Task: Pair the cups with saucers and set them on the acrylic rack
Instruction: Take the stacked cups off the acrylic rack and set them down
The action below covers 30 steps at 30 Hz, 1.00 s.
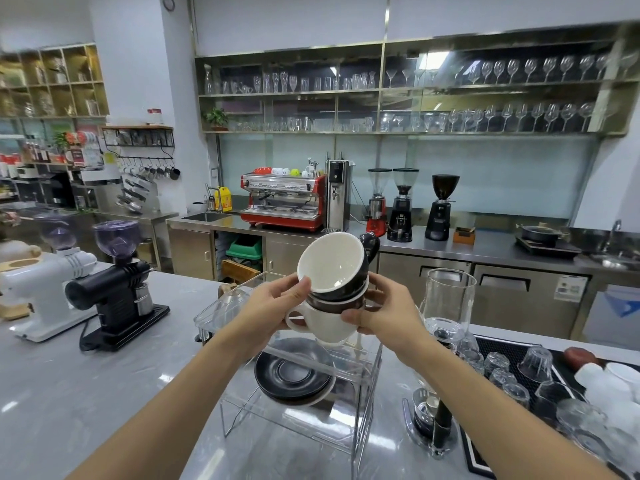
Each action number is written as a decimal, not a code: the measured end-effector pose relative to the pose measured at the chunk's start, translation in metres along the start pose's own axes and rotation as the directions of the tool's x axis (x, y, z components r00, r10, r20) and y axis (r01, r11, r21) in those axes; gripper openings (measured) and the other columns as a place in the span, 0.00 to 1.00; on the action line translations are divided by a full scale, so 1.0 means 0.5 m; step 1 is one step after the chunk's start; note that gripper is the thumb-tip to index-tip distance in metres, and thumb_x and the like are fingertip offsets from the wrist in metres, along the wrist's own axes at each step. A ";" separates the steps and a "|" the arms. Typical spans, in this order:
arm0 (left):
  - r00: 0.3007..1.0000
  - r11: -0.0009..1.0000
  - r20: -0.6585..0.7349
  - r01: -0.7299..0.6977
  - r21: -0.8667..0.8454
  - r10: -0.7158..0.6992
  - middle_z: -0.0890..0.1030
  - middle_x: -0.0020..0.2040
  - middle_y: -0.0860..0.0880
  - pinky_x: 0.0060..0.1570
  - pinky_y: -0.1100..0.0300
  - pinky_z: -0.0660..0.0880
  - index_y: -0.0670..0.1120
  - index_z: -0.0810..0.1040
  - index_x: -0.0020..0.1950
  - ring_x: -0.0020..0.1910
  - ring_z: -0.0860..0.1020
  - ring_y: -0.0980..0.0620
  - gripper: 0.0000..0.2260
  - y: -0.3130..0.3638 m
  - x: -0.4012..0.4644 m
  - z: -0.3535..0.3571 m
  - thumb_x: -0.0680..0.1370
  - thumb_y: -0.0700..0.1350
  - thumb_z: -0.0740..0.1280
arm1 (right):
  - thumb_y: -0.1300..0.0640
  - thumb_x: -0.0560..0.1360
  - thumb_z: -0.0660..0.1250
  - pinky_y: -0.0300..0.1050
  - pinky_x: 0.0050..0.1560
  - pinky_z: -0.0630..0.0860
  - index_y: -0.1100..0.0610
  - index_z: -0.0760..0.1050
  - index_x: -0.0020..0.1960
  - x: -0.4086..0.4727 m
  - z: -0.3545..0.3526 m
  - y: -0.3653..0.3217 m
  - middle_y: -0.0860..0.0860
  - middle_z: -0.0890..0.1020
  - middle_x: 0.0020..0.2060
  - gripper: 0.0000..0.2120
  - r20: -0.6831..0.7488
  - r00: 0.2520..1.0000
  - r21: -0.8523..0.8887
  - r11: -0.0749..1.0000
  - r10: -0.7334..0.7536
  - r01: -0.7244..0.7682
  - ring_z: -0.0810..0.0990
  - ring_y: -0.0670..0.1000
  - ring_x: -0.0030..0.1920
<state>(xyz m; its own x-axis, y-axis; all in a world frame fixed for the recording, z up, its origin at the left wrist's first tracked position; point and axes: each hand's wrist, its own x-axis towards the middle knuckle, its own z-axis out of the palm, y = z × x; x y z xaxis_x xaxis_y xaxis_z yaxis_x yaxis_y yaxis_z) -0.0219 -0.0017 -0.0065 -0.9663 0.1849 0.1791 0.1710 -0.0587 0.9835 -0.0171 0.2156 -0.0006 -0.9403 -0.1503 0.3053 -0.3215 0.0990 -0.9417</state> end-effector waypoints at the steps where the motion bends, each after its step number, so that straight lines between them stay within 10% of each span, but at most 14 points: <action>1: 1.000 1.000 -0.006 -0.015 -0.007 0.015 0.87 0.56 0.47 0.46 0.49 0.85 0.52 0.82 0.62 0.54 0.86 0.42 0.21 0.006 -0.001 0.006 0.71 0.58 0.72 | 0.72 0.64 0.79 0.39 0.36 0.81 0.43 0.78 0.54 -0.001 -0.006 -0.007 0.45 0.84 0.49 0.30 -0.004 1.000 0.004 1.000 -0.010 0.010 0.82 0.50 0.53; 11: 0.995 0.995 -0.006 -0.095 -0.028 0.095 0.87 0.57 0.45 0.49 0.48 0.85 0.45 0.78 0.69 0.55 0.85 0.42 0.31 0.095 0.010 0.113 0.69 0.58 0.71 | 0.72 0.63 0.79 0.66 0.45 0.84 0.41 0.80 0.48 -0.015 -0.117 -0.106 0.51 0.85 0.51 0.28 -0.046 0.995 -0.064 0.994 -0.086 0.083 0.84 0.58 0.55; 30: 0.995 0.983 0.082 -0.045 -0.180 0.061 0.88 0.53 0.45 0.40 0.56 0.84 0.45 0.80 0.66 0.48 0.87 0.48 0.30 -0.024 -0.019 0.341 0.67 0.56 0.74 | 0.71 0.62 0.80 0.44 0.37 0.83 0.38 0.83 0.49 -0.158 -0.323 -0.028 0.45 0.88 0.45 0.30 -0.059 0.996 -0.125 0.990 -0.066 0.058 0.87 0.47 0.42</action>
<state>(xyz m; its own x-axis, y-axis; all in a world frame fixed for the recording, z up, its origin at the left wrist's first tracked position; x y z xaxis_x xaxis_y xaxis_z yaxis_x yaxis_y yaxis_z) 0.0180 0.1644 -0.0159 -0.9349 0.2613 0.2401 0.1770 -0.2430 0.9537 0.0436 0.3851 0.0117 -0.9220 -0.0978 0.3746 -0.3871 0.2122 -0.8973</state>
